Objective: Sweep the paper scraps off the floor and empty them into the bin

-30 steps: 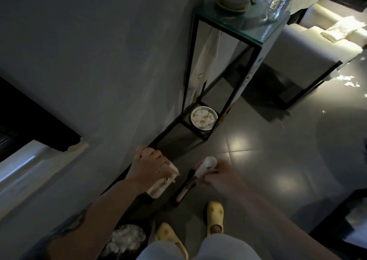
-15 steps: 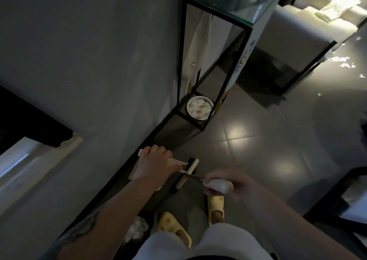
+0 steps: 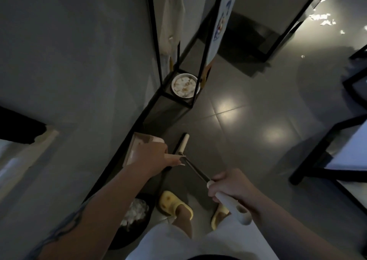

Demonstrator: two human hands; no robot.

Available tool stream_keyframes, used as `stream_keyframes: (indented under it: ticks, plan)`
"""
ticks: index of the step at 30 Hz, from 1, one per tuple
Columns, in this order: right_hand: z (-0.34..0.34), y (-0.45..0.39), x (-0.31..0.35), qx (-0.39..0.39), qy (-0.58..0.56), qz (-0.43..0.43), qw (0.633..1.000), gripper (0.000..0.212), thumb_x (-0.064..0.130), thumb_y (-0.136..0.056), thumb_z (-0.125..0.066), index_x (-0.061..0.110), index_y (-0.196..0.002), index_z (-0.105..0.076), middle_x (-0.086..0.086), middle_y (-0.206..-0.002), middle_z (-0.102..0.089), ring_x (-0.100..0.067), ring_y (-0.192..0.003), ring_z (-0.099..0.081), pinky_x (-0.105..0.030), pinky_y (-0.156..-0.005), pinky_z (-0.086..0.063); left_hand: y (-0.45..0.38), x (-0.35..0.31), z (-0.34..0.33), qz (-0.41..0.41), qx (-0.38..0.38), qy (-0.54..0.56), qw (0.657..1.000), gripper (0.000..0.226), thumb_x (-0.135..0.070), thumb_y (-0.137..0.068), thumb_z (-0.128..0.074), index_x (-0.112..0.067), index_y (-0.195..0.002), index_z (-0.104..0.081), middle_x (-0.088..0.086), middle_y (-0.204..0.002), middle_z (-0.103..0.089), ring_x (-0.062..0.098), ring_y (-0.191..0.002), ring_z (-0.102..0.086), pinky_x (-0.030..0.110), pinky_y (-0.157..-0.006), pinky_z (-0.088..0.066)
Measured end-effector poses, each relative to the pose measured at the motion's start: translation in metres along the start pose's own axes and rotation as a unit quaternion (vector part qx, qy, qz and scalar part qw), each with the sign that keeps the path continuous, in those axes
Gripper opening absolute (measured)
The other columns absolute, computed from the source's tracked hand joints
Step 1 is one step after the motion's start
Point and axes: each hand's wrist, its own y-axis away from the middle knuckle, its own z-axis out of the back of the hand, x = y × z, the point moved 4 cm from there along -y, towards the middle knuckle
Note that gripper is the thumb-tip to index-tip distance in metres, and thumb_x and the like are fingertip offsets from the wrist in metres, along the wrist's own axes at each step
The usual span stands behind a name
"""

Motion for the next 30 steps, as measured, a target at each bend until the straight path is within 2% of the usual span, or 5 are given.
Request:
stream_keyframes:
  ticks: [7, 11, 22, 27, 30]
  plan:
    - [0.014, 0.013, -0.051, -0.026, -0.086, -0.003, 0.996, 0.032, 0.007, -0.06, -0.078, 0.021, -0.089, -0.077, 0.006, -0.054, -0.067, -0.003, -0.048, -0.062, -0.015, -0.046, -0.045, 0.022, -0.022, 0.001, 0.045, -0.085, 0.063, 0.993, 0.051, -0.076, -0.079, -0.054, -0.025, -0.078, -0.061, -0.005, -0.078, -0.061, 0.01, -0.071, -0.056, 0.03, -0.063, -0.041]
    - [0.033, 0.025, -0.083, -0.053, -0.103, 0.002, 0.993, 0.039, 0.005, -0.056, -0.079, 0.019, -0.092, -0.076, -0.003, -0.074, -0.074, -0.009, -0.058, -0.067, -0.019, -0.051, -0.048, 0.046, -0.051, 0.006, 0.053, -0.122, 0.064, 0.989, 0.054, -0.075, -0.083, -0.048, -0.022, -0.084, -0.061, -0.005, -0.084, -0.061, 0.009, -0.076, -0.056, 0.029, -0.065, -0.04]
    - [0.092, 0.033, -0.2, -0.116, -0.069, -0.011, 0.991, 0.053, 0.019, -0.054, -0.082, 0.02, -0.107, -0.073, 0.003, -0.095, -0.069, -0.013, -0.092, -0.063, -0.024, -0.071, -0.05, 0.094, -0.159, -0.072, 0.027, -0.055, 0.151, 0.987, 0.04, -0.064, -0.086, -0.052, -0.025, -0.087, -0.059, -0.007, -0.088, -0.061, 0.009, -0.078, -0.056, 0.029, -0.064, -0.039]
    - [0.09, 0.03, -0.265, -0.082, -0.158, -0.059, 0.982, 0.058, 0.0, -0.066, -0.079, 0.008, -0.12, -0.061, -0.01, -0.082, -0.067, -0.016, -0.057, -0.065, -0.018, -0.045, -0.047, 0.104, -0.197, -0.096, -0.042, -0.107, 0.086, 0.99, 0.027, -0.047, -0.095, -0.053, -0.02, -0.096, -0.056, -0.003, -0.09, -0.059, 0.021, -0.088, -0.06, 0.034, -0.072, -0.046]
    - [0.087, 0.034, -0.292, -0.07, -0.246, -0.088, 0.963, 0.059, -0.006, -0.071, -0.074, 0.001, -0.125, -0.052, -0.021, -0.076, -0.066, -0.021, -0.045, -0.061, -0.022, -0.041, -0.047, 0.106, -0.212, -0.106, -0.085, -0.113, 0.068, 0.988, 0.028, -0.043, -0.097, -0.051, -0.019, -0.111, -0.056, 0.0, -0.103, -0.062, 0.02, -0.094, -0.061, 0.035, -0.077, -0.05]
